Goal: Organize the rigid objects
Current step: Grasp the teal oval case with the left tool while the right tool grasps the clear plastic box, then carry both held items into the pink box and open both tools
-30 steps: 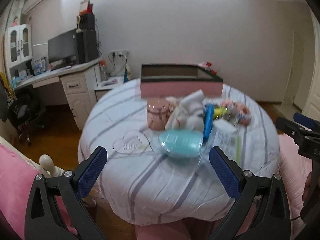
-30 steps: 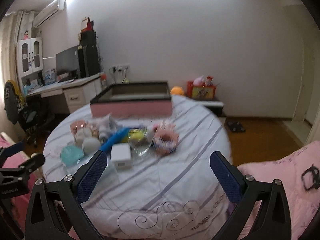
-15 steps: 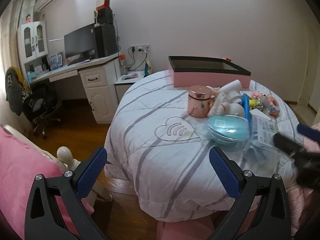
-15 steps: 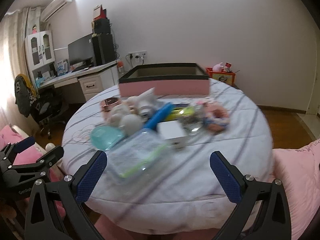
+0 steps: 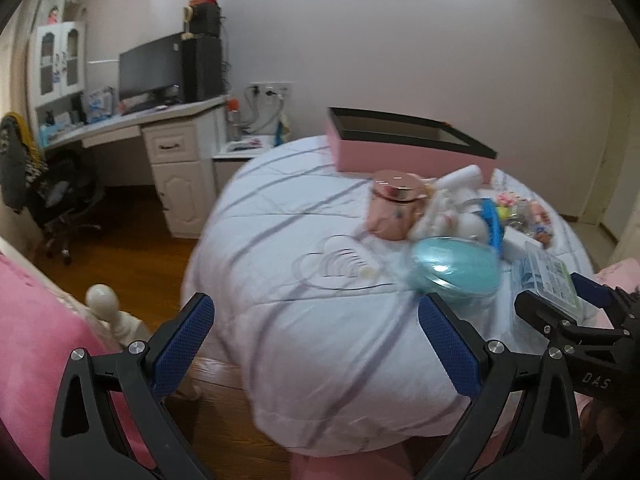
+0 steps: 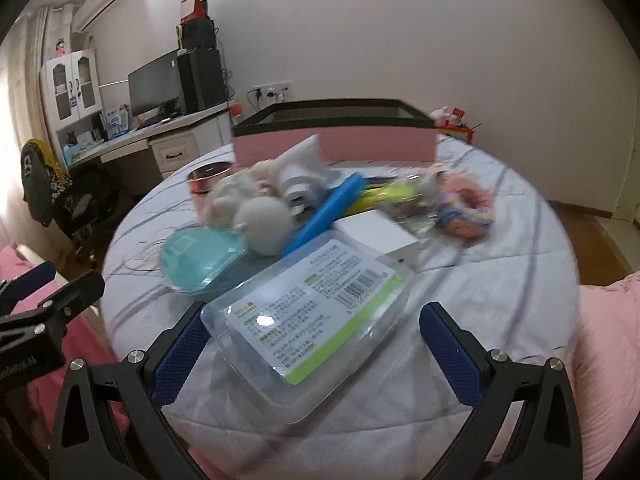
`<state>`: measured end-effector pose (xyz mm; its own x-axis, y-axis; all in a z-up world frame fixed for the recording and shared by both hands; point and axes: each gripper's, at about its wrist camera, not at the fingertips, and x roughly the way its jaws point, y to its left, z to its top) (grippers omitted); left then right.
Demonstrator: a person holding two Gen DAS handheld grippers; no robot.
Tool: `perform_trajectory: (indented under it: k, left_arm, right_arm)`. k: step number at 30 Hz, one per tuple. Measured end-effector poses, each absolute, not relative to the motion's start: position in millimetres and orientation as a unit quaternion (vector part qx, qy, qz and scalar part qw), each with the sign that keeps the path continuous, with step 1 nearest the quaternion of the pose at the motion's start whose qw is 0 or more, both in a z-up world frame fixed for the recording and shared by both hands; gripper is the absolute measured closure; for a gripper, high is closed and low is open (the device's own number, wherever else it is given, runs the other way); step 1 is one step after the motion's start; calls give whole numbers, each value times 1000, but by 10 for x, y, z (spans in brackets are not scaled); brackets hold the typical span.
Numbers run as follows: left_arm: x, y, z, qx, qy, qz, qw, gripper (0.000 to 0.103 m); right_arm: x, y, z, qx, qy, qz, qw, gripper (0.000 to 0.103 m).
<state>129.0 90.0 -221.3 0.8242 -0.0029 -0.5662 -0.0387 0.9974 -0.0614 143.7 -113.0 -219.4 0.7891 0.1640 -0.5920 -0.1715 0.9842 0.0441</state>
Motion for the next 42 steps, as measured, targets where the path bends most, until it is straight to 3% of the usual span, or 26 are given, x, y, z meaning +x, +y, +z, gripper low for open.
perform_trajectory:
  k: [19, 21, 23, 24, 28, 31, 33, 42]
  left_arm:
    - [1901, 167, -2474, -1, 332, -50, 942, 0]
    - [1931, 164, -2479, 0, 332, -58, 942, 5]
    - [1955, 142, -2465, 7, 332, -79, 940, 25]
    - [1960, 125, -2457, 10, 331, -87, 940, 30]
    - [1965, 115, -2431, 14, 331, -94, 939, 30]
    - [1956, 154, -2401, 3, 333, -95, 938, 30]
    - [1943, 145, -2365, 9, 329, -94, 940, 30]
    - [1934, 191, -2245, -2, 321, -98, 942, 30]
  right_arm:
    - [1612, -1954, -2252, 36, 309, 83, 947, 6]
    - [1682, -1995, -2257, 41, 309, 84, 946, 6]
    - [1742, -2021, -2265, 44, 312, 81, 946, 4]
    - [1769, -2031, -2268, 45, 313, 83, 945, 3]
    - [1844, -2058, -2278, 50, 316, 85, 944, 1]
    - [1887, -2078, -2255, 48, 315, 96, 943, 8]
    - [1912, -2060, -2222, 40, 316, 104, 942, 22]
    - [2004, -2163, -2191, 43, 325, 54, 943, 24]
